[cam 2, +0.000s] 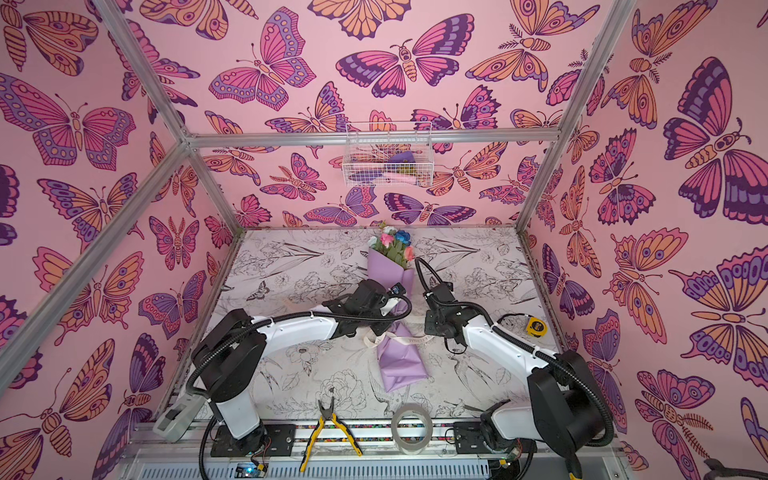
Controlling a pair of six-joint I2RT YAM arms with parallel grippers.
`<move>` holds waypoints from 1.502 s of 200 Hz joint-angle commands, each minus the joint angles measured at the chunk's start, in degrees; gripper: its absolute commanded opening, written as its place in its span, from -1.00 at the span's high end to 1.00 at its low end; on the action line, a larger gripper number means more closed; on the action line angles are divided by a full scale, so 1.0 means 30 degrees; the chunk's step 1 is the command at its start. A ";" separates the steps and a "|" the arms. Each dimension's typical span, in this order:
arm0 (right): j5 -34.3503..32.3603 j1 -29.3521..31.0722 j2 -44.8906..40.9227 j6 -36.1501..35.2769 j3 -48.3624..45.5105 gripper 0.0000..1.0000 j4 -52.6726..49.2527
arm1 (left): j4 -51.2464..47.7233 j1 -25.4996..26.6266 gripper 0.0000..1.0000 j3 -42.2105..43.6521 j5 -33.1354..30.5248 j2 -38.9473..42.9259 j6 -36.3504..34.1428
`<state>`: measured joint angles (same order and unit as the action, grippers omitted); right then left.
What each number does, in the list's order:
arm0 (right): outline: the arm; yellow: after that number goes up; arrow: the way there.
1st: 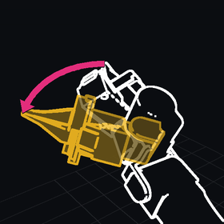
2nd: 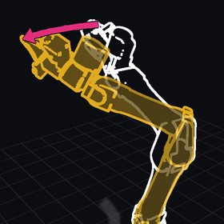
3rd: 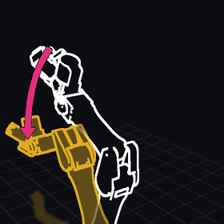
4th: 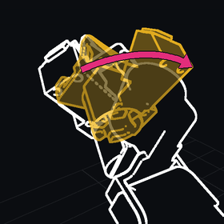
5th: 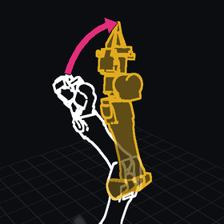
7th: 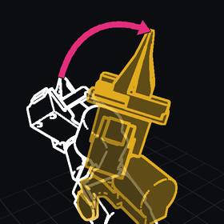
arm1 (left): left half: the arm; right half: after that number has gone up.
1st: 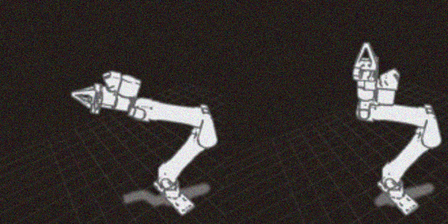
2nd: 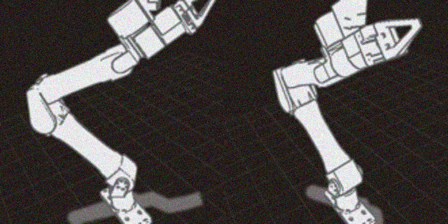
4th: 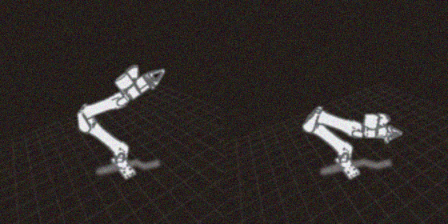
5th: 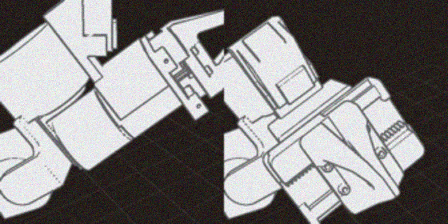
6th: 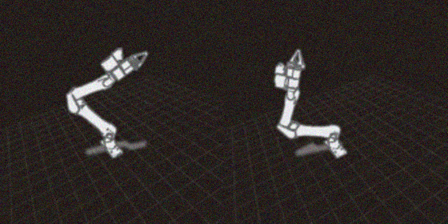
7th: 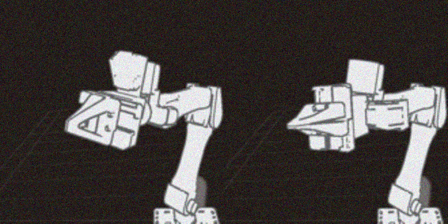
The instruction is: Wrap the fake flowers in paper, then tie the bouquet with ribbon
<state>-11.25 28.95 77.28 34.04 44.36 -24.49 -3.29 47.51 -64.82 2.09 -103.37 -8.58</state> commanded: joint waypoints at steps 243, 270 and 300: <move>0.0214 -0.1600 -0.0400 -0.0608 0.2105 0.61 -0.1950 | 0.0896 -0.0247 1.00 0.1338 -0.0375 0.0952 -0.0139; 0.0860 -0.1666 -0.1730 -0.0933 0.1517 0.44 -0.2517 | 0.2132 -0.0293 1.00 0.2215 -0.0129 0.1306 0.0206; 0.4989 -0.1652 -0.3251 -0.3424 0.0360 0.37 -0.1388 | 0.2668 -0.0337 1.00 0.2632 0.0006 0.1357 0.0355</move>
<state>-6.57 24.34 70.63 30.28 48.25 -29.56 1.72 47.09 -58.61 1.52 -100.51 -8.69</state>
